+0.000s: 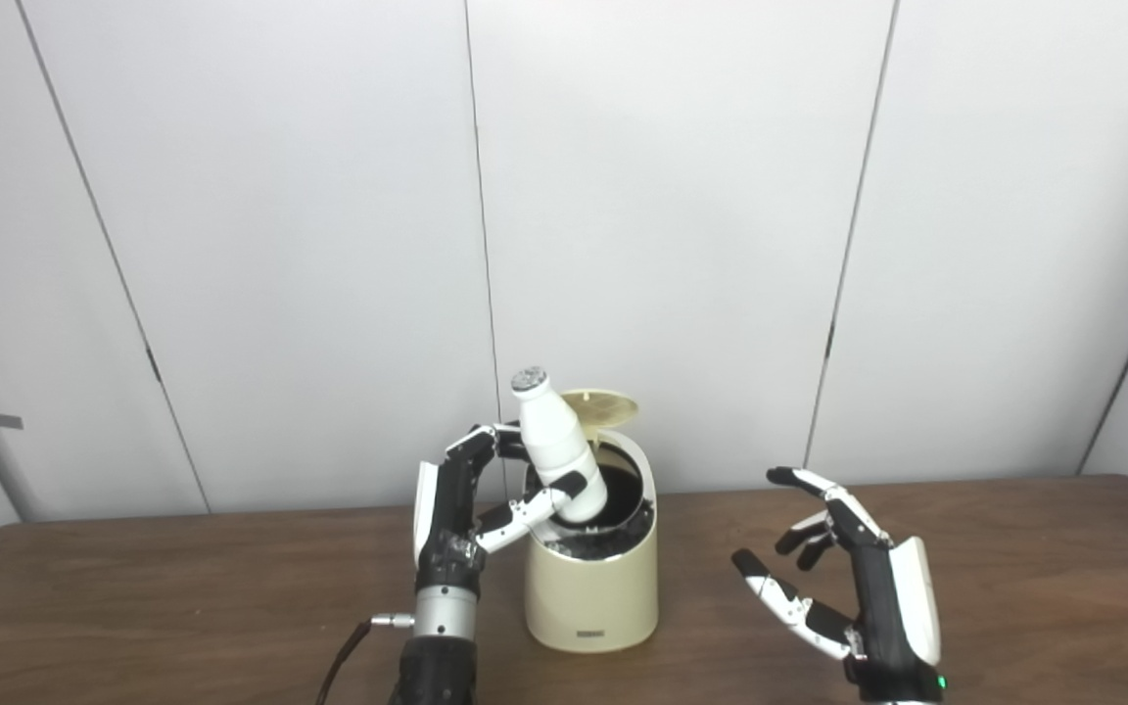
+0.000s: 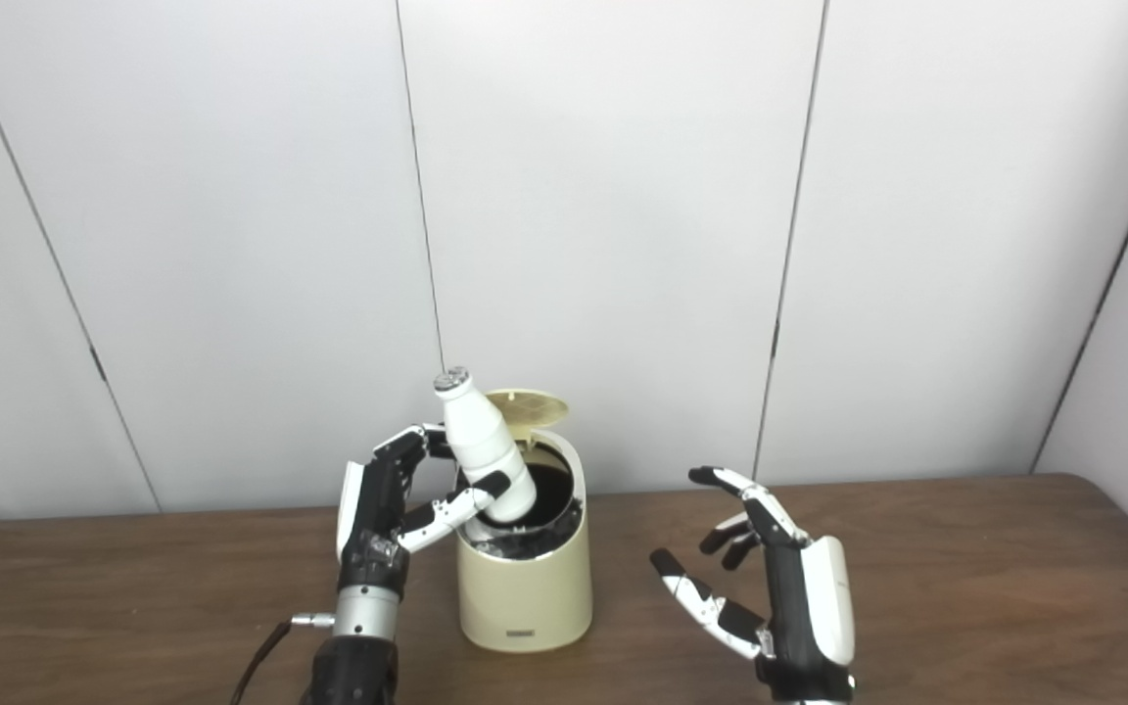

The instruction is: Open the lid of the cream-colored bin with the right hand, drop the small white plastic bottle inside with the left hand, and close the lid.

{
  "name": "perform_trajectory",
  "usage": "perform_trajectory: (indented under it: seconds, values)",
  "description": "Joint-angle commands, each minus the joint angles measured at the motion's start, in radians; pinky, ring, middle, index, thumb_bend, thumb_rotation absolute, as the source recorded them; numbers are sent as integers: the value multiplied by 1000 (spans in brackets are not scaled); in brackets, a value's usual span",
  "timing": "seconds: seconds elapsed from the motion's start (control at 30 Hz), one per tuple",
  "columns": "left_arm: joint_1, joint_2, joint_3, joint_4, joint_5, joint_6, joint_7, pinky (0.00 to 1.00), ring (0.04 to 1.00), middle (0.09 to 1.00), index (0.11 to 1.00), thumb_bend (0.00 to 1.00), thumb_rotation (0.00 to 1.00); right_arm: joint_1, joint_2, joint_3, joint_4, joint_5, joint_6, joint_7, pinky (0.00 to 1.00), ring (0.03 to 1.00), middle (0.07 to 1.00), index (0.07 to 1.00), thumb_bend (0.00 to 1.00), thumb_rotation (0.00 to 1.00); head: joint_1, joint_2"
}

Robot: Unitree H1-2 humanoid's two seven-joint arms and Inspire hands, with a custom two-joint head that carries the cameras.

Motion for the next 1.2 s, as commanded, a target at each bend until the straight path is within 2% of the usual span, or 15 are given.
perform_trajectory:
  seconds: [0.0, 0.07, 0.13, 0.23, 0.37, 0.43, 0.5, 0.6, 0.73, 0.8, 0.9, 1.07, 1.17]
  values:
    - [-51, 0, -3, -31, 25, -24, 12, 1000, 804, 495, 487, 521, 78, -28, -5, -2, -28, -7, -6, -9, 326, 468, 754, 715, 335, 320, -1, -1]
    - [-52, 3, -8, -30, 35, -24, 20, 1000, 799, 492, 487, 521, 78, -28, -5, -3, -27, -10, -4, -10, 337, 484, 755, 714, 339, 319, -1, -1]
    - [-51, 5, -11, -31, 31, -24, 13, 1000, 803, 494, 488, 521, 76, -28, -4, -3, -30, -8, -6, -8, 393, 535, 751, 709, 338, 324, -1, -1]
    - [-52, 12, -26, -28, 53, -24, 34, 1000, 807, 501, 488, 522, 75, -28, -3, -2, -33, -11, -5, -8, 380, 521, 750, 708, 333, 321, -1, 1]
    - [-61, 40, -86, -14, 136, -24, 129, 1000, 801, 517, 489, 522, 74, -27, -4, -2, -30, -13, -7, -11, 378, 518, 752, 711, 339, 318, -3, 2]
    - [-63, 48, -106, -10, 141, -24, 151, 1000, 804, 524, 489, 522, 75, -26, -3, -2, -36, -16, -3, -9, 354, 497, 753, 712, 334, 322, -3, 3]
    - [-67, 56, -128, -5, 148, -24, 176, 1000, 803, 526, 489, 521, 76, -26, -2, -1, -40, -16, -1, -8, 403, 544, 749, 707, 337, 323, -3, 3]
    - [-69, 64, -150, -1, 144, -24, 195, 1000, 799, 526, 489, 520, 80, -27, -2, -1, -42, -18, 0, -8, 408, 548, 745, 703, 333, 314, -2, 5]
    - [-71, 72, -174, 0, 156, -24, 228, 1000, 797, 526, 489, 519, 81, -28, -5, 0, -39, -10, -8, -8, 381, 522, 744, 702, 329, 303, -2, 7]
    - [-76, 80, -193, 6, 181, -24, 265, 1000, 792, 530, 489, 519, 81, -27, -4, 0, -41, -4, -5, -5, 350, 492, 747, 704, 326, 298, -3, 8]
    - [-86, 96, -236, 19, 217, -24, 327, 1000, 791, 531, 489, 520, 80, -26, -3, 1, -42, -3, -4, -4, 404, 550, 743, 700, 334, 302, -3, 8]
    - [-114, 124, -315, 70, 303, -24, 461, 1000, 784, 531, 488, 520, 80, -27, -4, 1, -38, -11, -3, -9, 383, 524, 745, 704, 333, 304, -3, 9]
    - [-125, 129, -341, 96, 327, -24, 511, 1000, 780, 533, 487, 521, 79, -26, -4, 1, -41, -10, -1, -6, 384, 525, 748, 707, 331, 313, -3, 11]
